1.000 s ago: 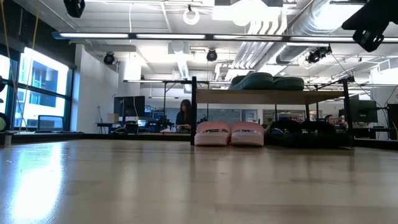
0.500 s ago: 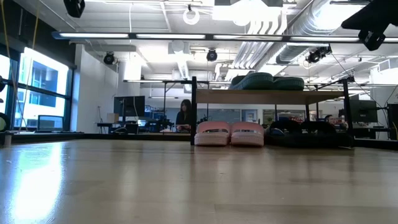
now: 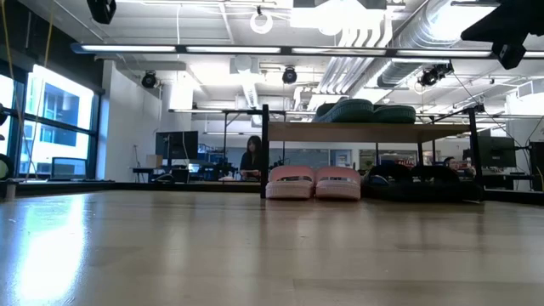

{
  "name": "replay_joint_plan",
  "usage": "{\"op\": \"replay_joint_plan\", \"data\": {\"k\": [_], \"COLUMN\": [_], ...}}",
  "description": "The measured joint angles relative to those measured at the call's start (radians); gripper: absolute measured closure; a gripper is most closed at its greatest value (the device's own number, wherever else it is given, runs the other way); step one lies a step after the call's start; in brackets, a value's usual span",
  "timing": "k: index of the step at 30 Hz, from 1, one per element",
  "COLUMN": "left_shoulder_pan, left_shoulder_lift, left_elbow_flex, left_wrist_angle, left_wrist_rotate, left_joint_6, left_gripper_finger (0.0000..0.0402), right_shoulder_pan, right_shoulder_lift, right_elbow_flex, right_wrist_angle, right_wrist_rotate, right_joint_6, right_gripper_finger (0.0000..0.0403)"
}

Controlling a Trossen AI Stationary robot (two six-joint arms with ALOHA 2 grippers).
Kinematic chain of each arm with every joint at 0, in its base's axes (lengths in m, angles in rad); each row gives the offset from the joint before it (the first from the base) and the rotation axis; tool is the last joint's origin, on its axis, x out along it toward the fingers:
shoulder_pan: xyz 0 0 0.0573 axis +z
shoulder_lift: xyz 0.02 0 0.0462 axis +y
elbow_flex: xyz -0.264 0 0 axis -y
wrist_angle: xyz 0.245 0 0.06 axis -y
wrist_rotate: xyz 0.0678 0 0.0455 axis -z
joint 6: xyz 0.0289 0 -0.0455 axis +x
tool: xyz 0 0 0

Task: Pick and place slides into the shelf
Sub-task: Adjust the pink slides under the shelf

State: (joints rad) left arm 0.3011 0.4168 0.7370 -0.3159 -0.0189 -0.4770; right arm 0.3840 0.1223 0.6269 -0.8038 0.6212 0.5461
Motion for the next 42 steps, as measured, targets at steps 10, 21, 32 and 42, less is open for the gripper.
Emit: {"op": "replay_joint_plan", "data": {"k": [10, 21, 32, 42], "left_shoulder_pan": [0.000, 0.000, -0.001, -0.001], "left_shoulder_lift": [0.000, 0.108, 0.457, 0.722], "left_elbow_flex": [0.000, 0.001, 0.000, 0.000], "left_wrist_angle": [0.039, 0.490, 0.853, 0.919], "left_wrist_rotate": [0.000, 0.215, 0.360, 0.489], "left_joint_6": [-0.036, -0.157, -0.325, -0.544], "left_gripper_finger": [0.0204, 0.0204, 0.0204, 0.0204], "right_shoulder_pan": [0.000, 0.000, 0.000, 0.000], "right_shoulder_lift": [0.055, 0.060, 0.060, 0.060], "right_elbow_flex": [-0.005, 0.028, 0.028, 0.028], "right_wrist_angle": [0.230, 0.100, 0.052, 0.052], "right_wrist_rotate": [-0.151, -0.086, -0.049, -0.003], "right_joint_6": [-0.121, -0.122, -0.099, -0.109], "right_gripper_finger": [0.0403, 0.0403, 0.0403, 0.0403]}}
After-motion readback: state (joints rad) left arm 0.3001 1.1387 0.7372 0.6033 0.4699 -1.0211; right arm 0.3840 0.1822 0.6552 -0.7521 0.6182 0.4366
